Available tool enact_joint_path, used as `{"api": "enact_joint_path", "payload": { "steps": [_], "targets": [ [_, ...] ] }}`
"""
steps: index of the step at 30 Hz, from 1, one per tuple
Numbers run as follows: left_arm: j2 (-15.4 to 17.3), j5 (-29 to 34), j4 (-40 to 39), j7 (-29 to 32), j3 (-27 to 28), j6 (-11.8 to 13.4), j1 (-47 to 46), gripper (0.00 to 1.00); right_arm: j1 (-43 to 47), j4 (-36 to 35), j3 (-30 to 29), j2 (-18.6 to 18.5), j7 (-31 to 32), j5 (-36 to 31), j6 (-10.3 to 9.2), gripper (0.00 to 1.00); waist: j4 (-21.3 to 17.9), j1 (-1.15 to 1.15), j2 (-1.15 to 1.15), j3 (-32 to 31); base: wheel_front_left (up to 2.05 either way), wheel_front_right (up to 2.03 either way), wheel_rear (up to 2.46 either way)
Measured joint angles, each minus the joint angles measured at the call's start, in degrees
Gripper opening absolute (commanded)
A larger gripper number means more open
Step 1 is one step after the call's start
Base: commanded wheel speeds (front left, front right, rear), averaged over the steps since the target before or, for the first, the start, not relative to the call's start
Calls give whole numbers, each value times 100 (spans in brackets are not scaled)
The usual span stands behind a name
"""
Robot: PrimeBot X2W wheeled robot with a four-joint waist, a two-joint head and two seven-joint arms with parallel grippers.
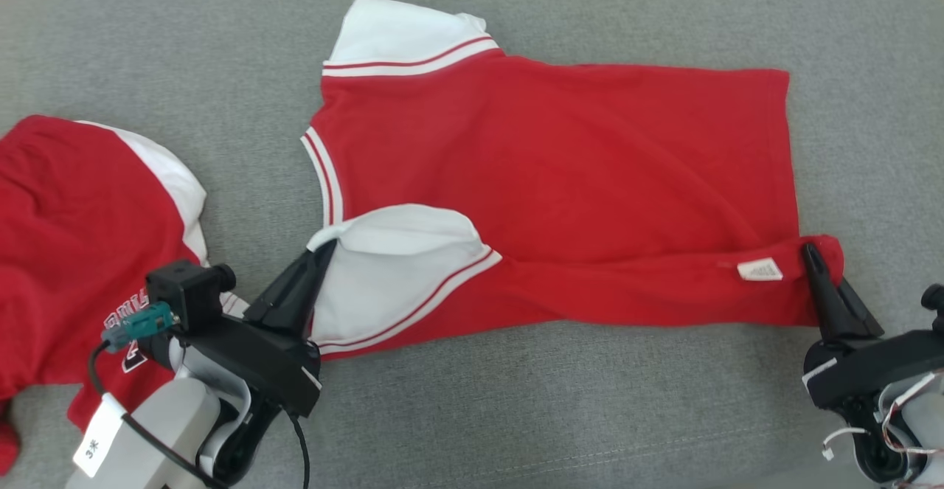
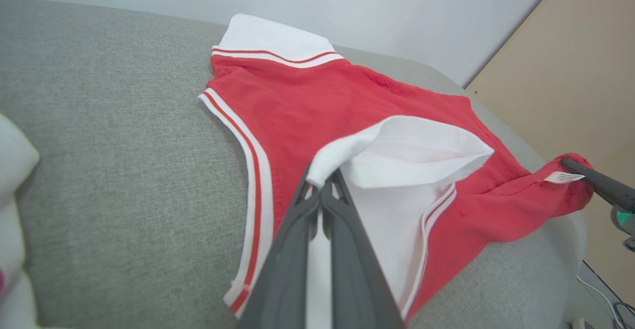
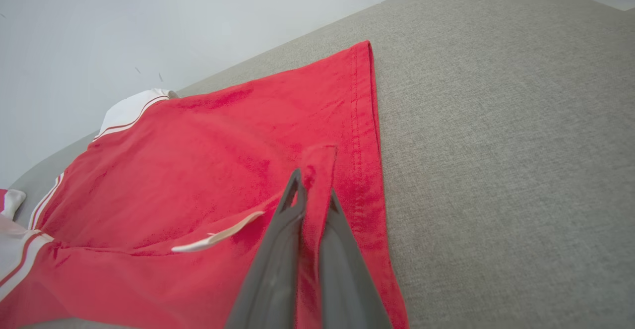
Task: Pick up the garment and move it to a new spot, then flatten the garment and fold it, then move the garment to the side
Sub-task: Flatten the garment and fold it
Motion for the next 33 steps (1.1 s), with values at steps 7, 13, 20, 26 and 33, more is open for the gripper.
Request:
{"api": "enact_joint_path", "payload": {
  "steps": [7,13,20,26,33],
  "targets": [
    [-156,64,347,-45,14,-9,-229,0,-221,300,-94,71,-14,-64,0,0,-71,0,0,78,0,0,0],
    [-172,81,572,-46,29,-52,-293,0,-375,428,-147,180,-14,-105,0,0,-74,-1,0,96,0,0,0],
    [-243,126,858,-88,19,-57,-555,0,-552,583,-154,280,-14,-238,0,0,-65,-1,0,122,0,0,0],
    [-342,140,1141,-88,-63,-99,-642,0,-693,768,-66,342,-15,-304,0,2,-65,-1,0,125,0,0,0],
    [-433,181,1404,-89,-111,-101,-765,33,-757,899,-26,397,-15,-326,0,100,-71,-1,0,102,0,0,0]
  ]
}}
